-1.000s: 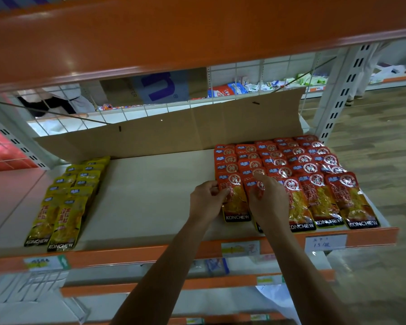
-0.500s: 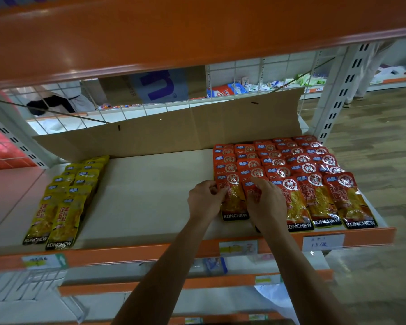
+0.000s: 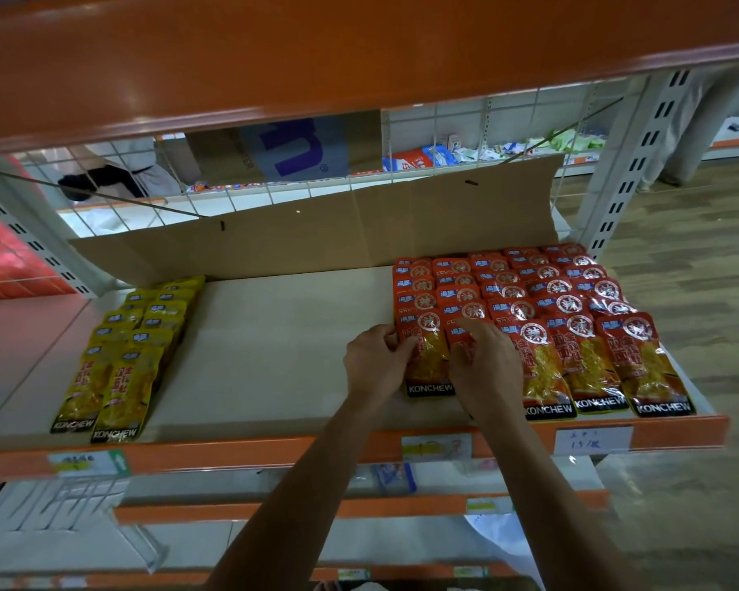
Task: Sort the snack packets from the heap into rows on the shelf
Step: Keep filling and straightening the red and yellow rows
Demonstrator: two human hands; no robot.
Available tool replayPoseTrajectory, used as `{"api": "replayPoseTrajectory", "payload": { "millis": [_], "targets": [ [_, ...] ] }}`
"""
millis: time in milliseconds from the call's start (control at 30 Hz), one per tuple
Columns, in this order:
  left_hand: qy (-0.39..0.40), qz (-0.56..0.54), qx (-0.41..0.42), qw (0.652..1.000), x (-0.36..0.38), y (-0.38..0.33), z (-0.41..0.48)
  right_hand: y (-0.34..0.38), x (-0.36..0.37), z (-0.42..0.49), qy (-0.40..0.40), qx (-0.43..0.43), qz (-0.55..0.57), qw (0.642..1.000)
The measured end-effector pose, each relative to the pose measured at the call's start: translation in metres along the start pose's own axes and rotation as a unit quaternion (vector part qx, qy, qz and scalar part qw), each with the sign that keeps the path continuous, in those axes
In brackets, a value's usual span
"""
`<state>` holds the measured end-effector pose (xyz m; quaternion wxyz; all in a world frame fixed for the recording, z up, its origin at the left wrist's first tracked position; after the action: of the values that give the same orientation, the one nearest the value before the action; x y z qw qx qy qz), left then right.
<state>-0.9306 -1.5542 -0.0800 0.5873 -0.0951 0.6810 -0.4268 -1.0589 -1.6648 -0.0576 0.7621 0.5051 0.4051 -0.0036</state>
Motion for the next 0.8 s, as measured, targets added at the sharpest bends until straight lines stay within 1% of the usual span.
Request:
{"api": "replayPoseTrajectory", "payload": {
  "millis": [200,400,533,667,800],
  "targets": [
    [-0.017,0.016,0.011,1.0,-0.015,0.011,-0.007,0.02,0.022,-0.008,0.02,-0.026,-0.018,0.999],
    [-0.036,0.084,0.057,0.994,-0.056,0.037,-0.016,0.063,0.063,-0.028,0.048,-0.078,-0.021,0.996],
    [-0.071,0.116,0.053,0.989,-0.107,0.077,-0.029,0.107,0.108,-0.052,0.071,-0.109,-0.016,0.991],
    [-0.11,0.109,0.036,0.987,-0.172,0.13,-0.049,0.162,0.163,-0.091,0.107,-0.14,-0.002,0.984],
    [-0.134,0.109,0.015,0.985,-0.236,0.19,-0.066,0.222,0.214,-0.138,0.112,-0.196,0.023,0.974]
  ]
}}
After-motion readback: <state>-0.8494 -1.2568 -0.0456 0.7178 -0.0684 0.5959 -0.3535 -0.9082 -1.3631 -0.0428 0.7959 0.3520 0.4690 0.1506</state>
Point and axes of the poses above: each hand's wrist, its own z-axis towards the middle knuckle, its own x-axis out of the palm, y = z × x, the point moved 8 cm from there along z, towards the middle knuckle, and after that the axes turned 3 degrees about z, right-handed, at the moved point
